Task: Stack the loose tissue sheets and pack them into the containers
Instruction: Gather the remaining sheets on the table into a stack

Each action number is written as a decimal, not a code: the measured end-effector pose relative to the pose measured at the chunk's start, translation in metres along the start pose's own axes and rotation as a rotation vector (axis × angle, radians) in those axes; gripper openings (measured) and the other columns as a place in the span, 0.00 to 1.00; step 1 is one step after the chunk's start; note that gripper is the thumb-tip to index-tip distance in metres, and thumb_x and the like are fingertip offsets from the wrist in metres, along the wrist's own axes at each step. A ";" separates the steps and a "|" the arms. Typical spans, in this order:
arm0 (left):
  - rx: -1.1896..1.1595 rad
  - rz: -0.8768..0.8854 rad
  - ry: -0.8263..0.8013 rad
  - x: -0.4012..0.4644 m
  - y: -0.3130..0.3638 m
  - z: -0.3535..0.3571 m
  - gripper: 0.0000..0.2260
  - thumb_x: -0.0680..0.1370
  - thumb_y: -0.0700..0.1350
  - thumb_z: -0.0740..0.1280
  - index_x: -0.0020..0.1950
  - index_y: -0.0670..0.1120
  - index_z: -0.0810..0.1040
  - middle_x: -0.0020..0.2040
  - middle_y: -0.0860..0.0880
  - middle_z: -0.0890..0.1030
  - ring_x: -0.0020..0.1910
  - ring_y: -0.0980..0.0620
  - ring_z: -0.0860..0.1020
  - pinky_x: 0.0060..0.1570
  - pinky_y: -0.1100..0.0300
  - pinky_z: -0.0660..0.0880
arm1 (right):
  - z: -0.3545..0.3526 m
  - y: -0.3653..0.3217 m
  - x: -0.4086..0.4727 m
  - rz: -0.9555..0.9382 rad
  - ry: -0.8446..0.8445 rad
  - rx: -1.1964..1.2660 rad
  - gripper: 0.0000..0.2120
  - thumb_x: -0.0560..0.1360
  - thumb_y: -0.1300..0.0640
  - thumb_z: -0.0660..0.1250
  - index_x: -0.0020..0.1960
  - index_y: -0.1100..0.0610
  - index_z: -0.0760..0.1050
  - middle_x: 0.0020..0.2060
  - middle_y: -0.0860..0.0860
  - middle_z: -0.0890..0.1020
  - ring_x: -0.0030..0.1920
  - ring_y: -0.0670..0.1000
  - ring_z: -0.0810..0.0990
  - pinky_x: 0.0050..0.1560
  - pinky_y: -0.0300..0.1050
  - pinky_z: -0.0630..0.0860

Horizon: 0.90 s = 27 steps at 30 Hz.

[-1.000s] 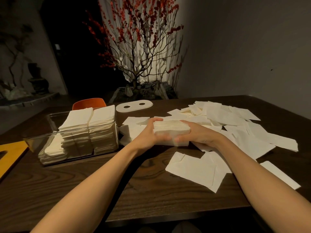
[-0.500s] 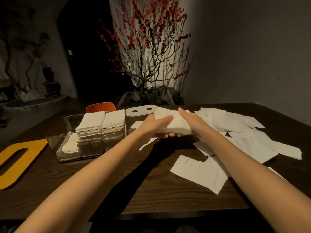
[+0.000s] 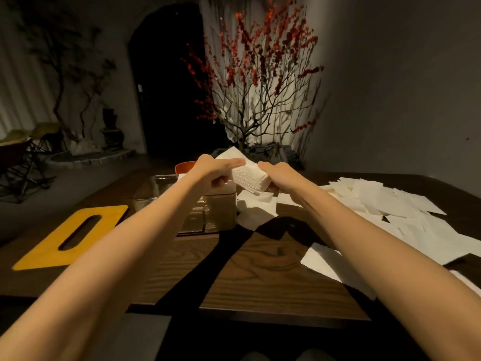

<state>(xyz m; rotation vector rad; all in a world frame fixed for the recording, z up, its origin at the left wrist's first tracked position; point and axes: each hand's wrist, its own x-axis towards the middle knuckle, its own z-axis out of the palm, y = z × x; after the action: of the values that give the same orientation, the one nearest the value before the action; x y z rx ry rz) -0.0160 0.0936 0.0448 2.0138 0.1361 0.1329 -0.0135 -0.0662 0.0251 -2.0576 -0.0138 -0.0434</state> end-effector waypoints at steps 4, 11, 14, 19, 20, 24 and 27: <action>-0.114 -0.032 0.030 0.007 -0.017 -0.035 0.19 0.71 0.54 0.75 0.44 0.40 0.74 0.35 0.46 0.75 0.30 0.54 0.72 0.27 0.65 0.69 | 0.031 -0.020 0.001 -0.051 -0.060 -0.078 0.22 0.80 0.45 0.57 0.63 0.62 0.70 0.50 0.55 0.75 0.46 0.51 0.74 0.44 0.41 0.68; -0.219 -0.130 -0.033 0.019 -0.042 -0.080 0.13 0.76 0.49 0.71 0.46 0.40 0.74 0.45 0.44 0.78 0.41 0.49 0.78 0.41 0.57 0.77 | 0.089 -0.048 0.014 -0.171 -0.052 -0.337 0.18 0.77 0.43 0.58 0.36 0.55 0.66 0.42 0.53 0.72 0.51 0.51 0.67 0.54 0.53 0.60; -0.142 -0.172 -0.062 0.027 -0.050 -0.101 0.18 0.76 0.54 0.70 0.54 0.40 0.76 0.56 0.42 0.79 0.53 0.46 0.78 0.58 0.53 0.75 | 0.106 -0.058 0.019 -0.245 0.066 -0.539 0.18 0.77 0.43 0.57 0.38 0.56 0.71 0.53 0.53 0.77 0.64 0.58 0.65 0.58 0.54 0.58; -0.017 -0.222 -0.040 0.042 -0.062 -0.133 0.30 0.73 0.58 0.72 0.64 0.38 0.71 0.59 0.41 0.78 0.54 0.43 0.78 0.56 0.50 0.75 | 0.117 -0.067 0.030 -0.326 0.264 -0.605 0.18 0.76 0.48 0.57 0.30 0.53 0.67 0.40 0.50 0.80 0.54 0.55 0.72 0.56 0.53 0.59; 0.013 -0.240 -0.040 0.046 -0.064 -0.138 0.32 0.71 0.58 0.73 0.65 0.38 0.71 0.60 0.40 0.78 0.57 0.41 0.78 0.59 0.47 0.74 | 0.118 -0.069 0.031 -0.344 0.297 -0.610 0.18 0.76 0.49 0.58 0.29 0.53 0.68 0.38 0.49 0.81 0.52 0.54 0.73 0.54 0.52 0.58; 0.216 -0.220 -0.026 0.054 -0.062 -0.146 0.26 0.76 0.54 0.70 0.65 0.37 0.70 0.59 0.39 0.78 0.57 0.40 0.78 0.60 0.47 0.73 | 0.118 -0.074 0.039 -0.385 0.378 -0.540 0.17 0.76 0.53 0.60 0.29 0.53 0.71 0.35 0.51 0.82 0.42 0.52 0.78 0.51 0.48 0.55; 0.366 -0.202 -0.064 0.057 -0.054 -0.145 0.20 0.79 0.49 0.66 0.66 0.38 0.69 0.60 0.39 0.77 0.57 0.42 0.77 0.58 0.50 0.73 | 0.119 -0.077 0.042 -0.386 0.385 -0.515 0.14 0.76 0.53 0.61 0.32 0.52 0.75 0.36 0.49 0.82 0.42 0.51 0.77 0.53 0.48 0.58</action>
<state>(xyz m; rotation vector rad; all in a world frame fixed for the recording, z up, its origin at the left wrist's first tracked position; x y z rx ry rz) 0.0159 0.2546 0.0608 2.3502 0.3418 -0.0919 0.0296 0.0747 0.0392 -2.4951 -0.1775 -0.7482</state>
